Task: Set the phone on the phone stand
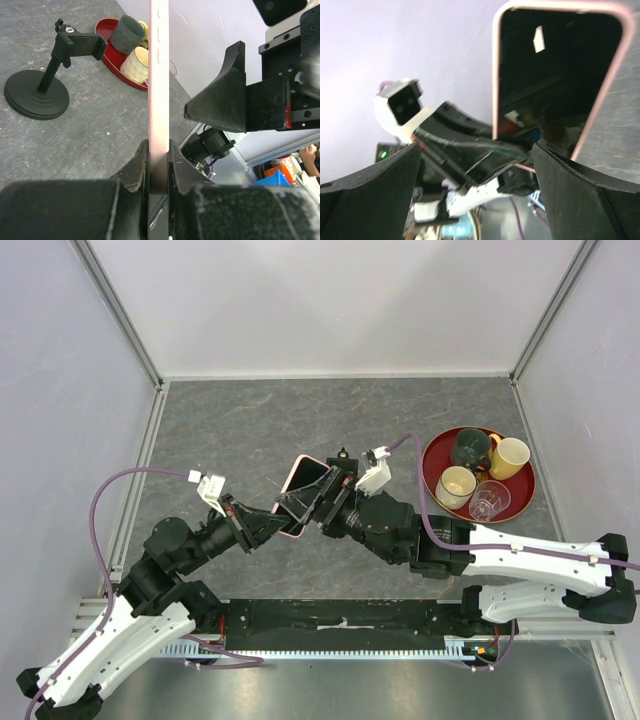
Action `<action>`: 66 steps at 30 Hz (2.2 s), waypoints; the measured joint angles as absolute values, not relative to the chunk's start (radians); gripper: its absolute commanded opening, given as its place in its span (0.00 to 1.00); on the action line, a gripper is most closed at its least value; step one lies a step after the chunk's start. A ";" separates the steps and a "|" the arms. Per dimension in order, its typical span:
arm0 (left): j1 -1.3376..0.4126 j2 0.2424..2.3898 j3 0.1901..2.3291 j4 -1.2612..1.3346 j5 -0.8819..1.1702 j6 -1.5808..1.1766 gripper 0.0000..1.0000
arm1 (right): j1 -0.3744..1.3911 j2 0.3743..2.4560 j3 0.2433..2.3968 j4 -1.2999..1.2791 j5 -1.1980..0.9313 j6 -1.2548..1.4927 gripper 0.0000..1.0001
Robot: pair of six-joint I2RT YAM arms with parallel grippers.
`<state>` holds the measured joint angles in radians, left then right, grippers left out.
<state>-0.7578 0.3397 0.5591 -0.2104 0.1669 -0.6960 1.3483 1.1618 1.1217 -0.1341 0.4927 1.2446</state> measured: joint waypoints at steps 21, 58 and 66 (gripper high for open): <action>-0.758 0.280 0.585 -0.192 0.217 -0.698 0.02 | 1.152 0.915 0.931 -0.019 0.290 0.698 0.85; -0.757 0.338 0.785 -0.197 0.293 -0.839 0.87 | 1.147 1.008 0.779 0.355 -0.291 0.598 0.00; -0.746 0.645 1.188 -0.485 0.480 -0.588 0.78 | 1.128 0.989 0.924 0.064 -0.448 0.455 0.00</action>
